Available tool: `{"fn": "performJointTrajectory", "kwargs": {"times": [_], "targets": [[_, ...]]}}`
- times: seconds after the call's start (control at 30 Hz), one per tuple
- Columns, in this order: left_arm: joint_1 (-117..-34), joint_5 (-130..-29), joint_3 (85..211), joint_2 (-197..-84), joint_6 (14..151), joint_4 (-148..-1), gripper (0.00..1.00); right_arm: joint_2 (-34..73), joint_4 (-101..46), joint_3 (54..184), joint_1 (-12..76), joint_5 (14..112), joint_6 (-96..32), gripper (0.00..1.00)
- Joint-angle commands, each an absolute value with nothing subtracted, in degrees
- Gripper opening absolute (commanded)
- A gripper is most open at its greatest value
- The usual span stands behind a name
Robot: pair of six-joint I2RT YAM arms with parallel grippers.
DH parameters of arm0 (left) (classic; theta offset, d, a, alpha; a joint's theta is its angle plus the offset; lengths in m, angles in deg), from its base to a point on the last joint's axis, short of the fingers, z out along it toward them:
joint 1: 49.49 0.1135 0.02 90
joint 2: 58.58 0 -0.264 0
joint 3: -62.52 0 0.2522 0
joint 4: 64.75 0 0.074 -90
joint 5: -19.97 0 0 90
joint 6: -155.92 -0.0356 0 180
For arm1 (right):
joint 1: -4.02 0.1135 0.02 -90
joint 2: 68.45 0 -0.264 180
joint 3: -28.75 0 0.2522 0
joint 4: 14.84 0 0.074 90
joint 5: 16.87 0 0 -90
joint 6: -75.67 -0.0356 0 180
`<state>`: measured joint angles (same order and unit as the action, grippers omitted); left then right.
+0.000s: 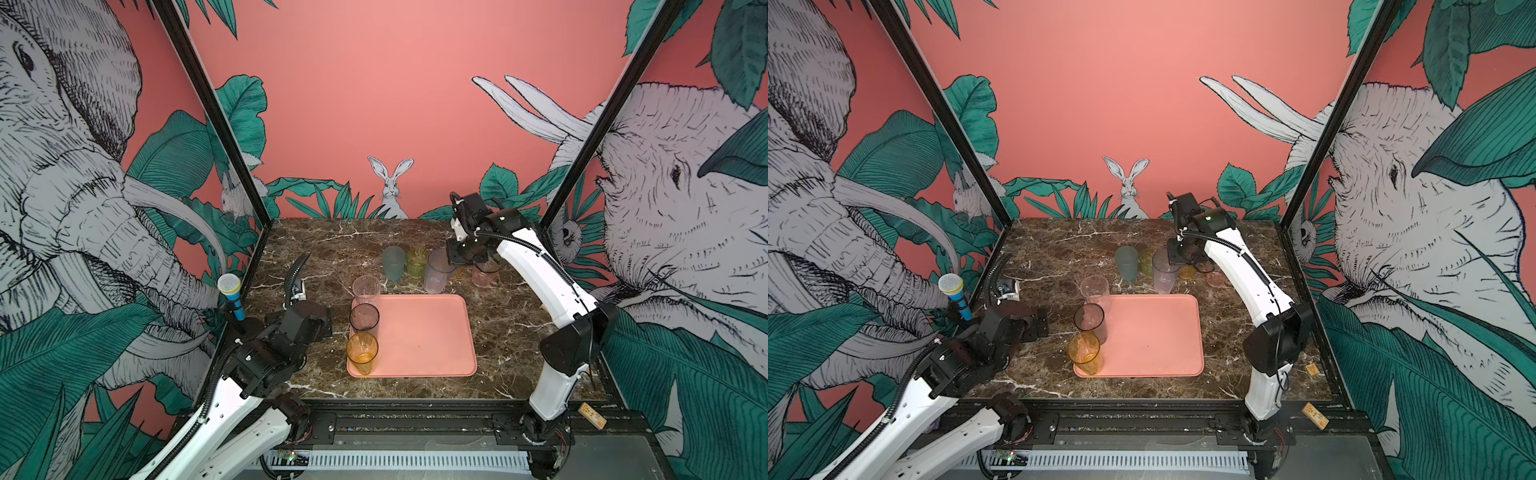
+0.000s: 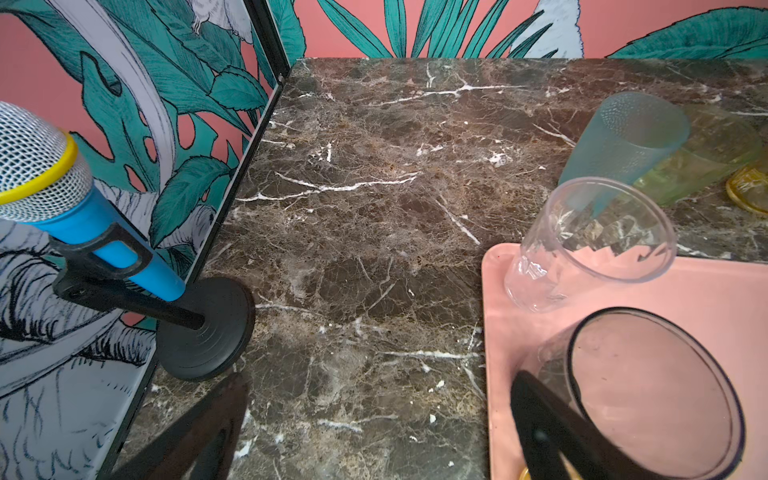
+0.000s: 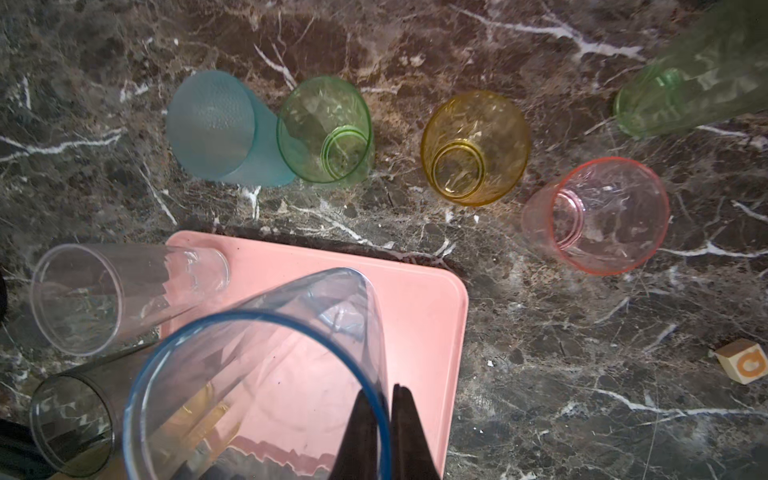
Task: Place the glasses into the tray
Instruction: 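Lift the blue-rimmed glass with the right gripper and carry it toward the tray, then lower the blue-rimmed glass onto the tray beside the clear cup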
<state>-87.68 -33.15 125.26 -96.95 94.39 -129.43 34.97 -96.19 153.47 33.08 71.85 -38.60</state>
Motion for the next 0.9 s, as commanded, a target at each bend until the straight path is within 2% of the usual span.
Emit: {"fn": "performJointTrajectory", "kwargs": {"times": [0.0,0.33,0.87], "targets": [[-87.5,-32.9,124.7,-96.4,94.6,-130.3,1.0,32.1,-92.6,150.8,34.5,72.6,-39.6,0.0],[-87.5,-33.8,124.8,-96.5,95.2,-130.3,0.99,31.3,-86.8,142.6,38.7,72.9,-41.6,0.0],[-87.5,-34.2,123.9,-96.9,95.3,-129.6,0.99,36.1,-85.8,143.0,41.7,75.2,-42.4,0.0]]}}
